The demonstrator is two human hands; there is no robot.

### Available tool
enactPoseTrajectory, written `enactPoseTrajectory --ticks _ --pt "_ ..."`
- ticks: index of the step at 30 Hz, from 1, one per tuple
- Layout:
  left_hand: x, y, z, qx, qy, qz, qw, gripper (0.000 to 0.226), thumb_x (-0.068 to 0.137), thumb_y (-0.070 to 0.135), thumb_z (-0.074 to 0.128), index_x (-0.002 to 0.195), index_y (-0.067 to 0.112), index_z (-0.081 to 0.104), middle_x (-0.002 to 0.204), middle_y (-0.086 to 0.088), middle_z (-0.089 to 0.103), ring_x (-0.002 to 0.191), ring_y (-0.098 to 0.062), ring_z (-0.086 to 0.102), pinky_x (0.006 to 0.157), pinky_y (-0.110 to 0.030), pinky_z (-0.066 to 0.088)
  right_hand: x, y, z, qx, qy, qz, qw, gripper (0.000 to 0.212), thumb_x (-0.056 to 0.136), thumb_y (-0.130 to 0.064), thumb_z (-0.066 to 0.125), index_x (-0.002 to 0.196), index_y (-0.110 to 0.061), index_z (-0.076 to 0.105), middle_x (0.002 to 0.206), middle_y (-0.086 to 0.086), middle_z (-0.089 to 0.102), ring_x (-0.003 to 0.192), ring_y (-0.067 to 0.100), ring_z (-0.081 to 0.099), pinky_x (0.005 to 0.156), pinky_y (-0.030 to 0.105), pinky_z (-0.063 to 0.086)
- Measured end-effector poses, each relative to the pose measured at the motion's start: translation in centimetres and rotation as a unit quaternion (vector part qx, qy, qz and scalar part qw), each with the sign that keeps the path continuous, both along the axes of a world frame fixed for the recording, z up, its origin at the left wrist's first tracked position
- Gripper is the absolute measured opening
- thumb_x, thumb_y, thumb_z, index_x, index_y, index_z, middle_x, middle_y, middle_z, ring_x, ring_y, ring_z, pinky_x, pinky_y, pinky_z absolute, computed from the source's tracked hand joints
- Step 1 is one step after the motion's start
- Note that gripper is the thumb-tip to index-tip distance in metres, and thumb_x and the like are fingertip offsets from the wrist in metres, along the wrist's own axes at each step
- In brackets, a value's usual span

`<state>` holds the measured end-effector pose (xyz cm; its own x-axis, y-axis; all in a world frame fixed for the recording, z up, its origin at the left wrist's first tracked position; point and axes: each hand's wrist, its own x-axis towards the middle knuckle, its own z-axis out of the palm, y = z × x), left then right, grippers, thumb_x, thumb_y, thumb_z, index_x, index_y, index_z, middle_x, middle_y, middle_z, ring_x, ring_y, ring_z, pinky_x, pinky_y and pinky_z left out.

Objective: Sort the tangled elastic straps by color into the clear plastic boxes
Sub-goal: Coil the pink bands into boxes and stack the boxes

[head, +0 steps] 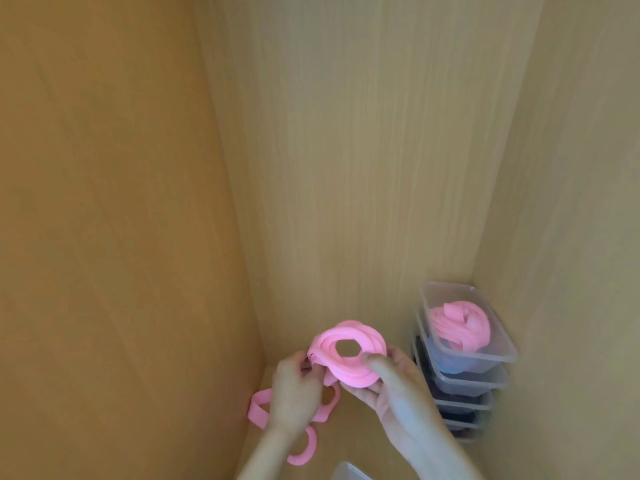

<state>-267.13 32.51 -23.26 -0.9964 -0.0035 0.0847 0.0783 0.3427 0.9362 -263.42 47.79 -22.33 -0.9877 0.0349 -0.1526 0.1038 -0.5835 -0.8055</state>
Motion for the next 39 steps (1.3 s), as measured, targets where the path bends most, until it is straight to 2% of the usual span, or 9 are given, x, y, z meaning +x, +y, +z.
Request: enactPoseTrajectory --ticks 4,10,13,17,19,24,32,36,39 --pt "0.1 0.1 -0.3 0.182 -0.084 0.054 0.978 0.012 0.092 -0.001 0.064 0.103 0.003 0.067 0.092 -0.011 0.076 0.069 -0.013 0.070 0.057 -0.020 0.051 0.7 -1.5 -1.3 -0.013 -0.009 -0.008 1.000 0.059 0.069 -0.006 0.084 0.122 -0.004 0.057 0.113 0.022 0.073 0.106 0.039 0.071 0.077 0.043 0.061" --pt "0.7 0.2 -0.1 0.357 -0.201 0.056 0.911 0.020 0.094 0.017 0.064 0.099 -0.001 0.069 0.077 -0.022 0.065 0.060 -0.027 0.055 0.053 -0.032 0.042 1.2 -3.1 -2.5 -0.014 -0.005 -0.017 1.000 0.053 0.072 -0.007 0.076 0.121 0.000 0.056 0.111 0.026 0.072 0.100 0.039 0.072 0.070 0.041 0.061" --pt "0.3 0.5 -1.2 0.387 -0.245 0.085 0.885 0.022 0.105 0.008 0.044 0.119 0.000 0.059 0.109 -0.021 0.064 0.087 -0.030 0.061 0.079 -0.040 0.051 1.2 -3.1 -2.3 0.021 0.002 -0.030 0.999 0.056 0.070 -0.007 0.076 0.121 0.002 0.056 0.112 0.032 0.068 0.090 0.041 0.070 0.070 0.046 0.060" --pt "1.0 0.8 -1.9 0.448 -0.239 0.115 0.854 0.037 0.107 0.017 0.032 0.098 -0.003 0.063 0.073 -0.016 0.065 0.070 -0.026 0.050 0.066 -0.035 0.036 0.7 -3.3 -2.7 0.089 0.004 -0.046 0.995 0.043 0.084 0.011 0.068 0.124 0.002 0.054 0.111 0.028 0.070 0.098 0.045 0.069 0.079 0.057 0.057" --pt "1.3 0.4 -1.4 0.457 -0.230 0.107 0.853 0.037 0.105 0.013 0.032 0.092 -0.001 0.063 0.067 -0.016 0.067 0.071 -0.030 0.051 0.067 -0.037 0.036 0.4 -3.4 -2.6 0.134 0.006 -0.057 0.989 0.038 0.089 0.015 0.062 0.123 0.001 0.055 0.112 0.027 0.070 0.104 0.047 0.066 0.084 0.061 0.055" --pt "1.4 -0.1 -0.1 0.439 -0.276 0.062 0.853 0.033 0.099 -0.003 0.038 0.124 -0.010 0.058 0.113 -0.035 0.062 0.104 -0.041 0.055 0.088 -0.051 0.038 0.3 -3.3 -2.1 0.229 0.017 -0.073 0.970 0.028 0.091 0.012 0.061 0.111 -0.008 0.063 0.102 0.012 0.074 0.086 0.016 0.070 0.063 0.022 0.053" --pt "1.0 -1.2 0.7 0.404 -0.306 0.018 0.862 0.039 0.097 -0.005 0.039 0.131 -0.018 0.051 0.109 -0.029 0.055 0.100 -0.035 0.041 0.072 -0.041 0.030 -0.2 -2.7 -1.9 0.246 0.023 -0.069 0.966 0.018 0.092 0.002 0.067 0.108 -0.008 0.065 0.100 0.018 0.075 0.094 0.046 0.069 0.084 0.063 0.056" --pt "1.5 -1.3 0.8 0.412 -0.298 -0.017 0.861 0.039 0.091 -0.005 0.047 0.128 -0.014 0.058 0.119 -0.034 0.061 0.100 -0.036 0.055 0.086 -0.044 0.037 -0.6 -2.2 -2.0 0.287 0.043 -0.075 0.954 0.025 0.092 0.012 0.059 0.106 -0.008 0.066 0.099 0.012 0.075 0.096 0.036 0.071 0.084 0.060 0.057" --pt "2.3 -1.2 1.0 0.438 -0.309 -0.023 0.844 0.039 0.087 -0.002 0.052 0.124 -0.006 0.065 0.128 -0.030 0.060 0.100 -0.036 0.061 0.080 -0.041 0.046 -0.2 -2.1 -2.0 0.333 0.074 -0.071 0.937 0.039 0.091 0.015 0.054 0.116 -0.012 0.066 0.103 0.002 0.076 0.101 0.021 0.071 0.086 0.039 0.058"
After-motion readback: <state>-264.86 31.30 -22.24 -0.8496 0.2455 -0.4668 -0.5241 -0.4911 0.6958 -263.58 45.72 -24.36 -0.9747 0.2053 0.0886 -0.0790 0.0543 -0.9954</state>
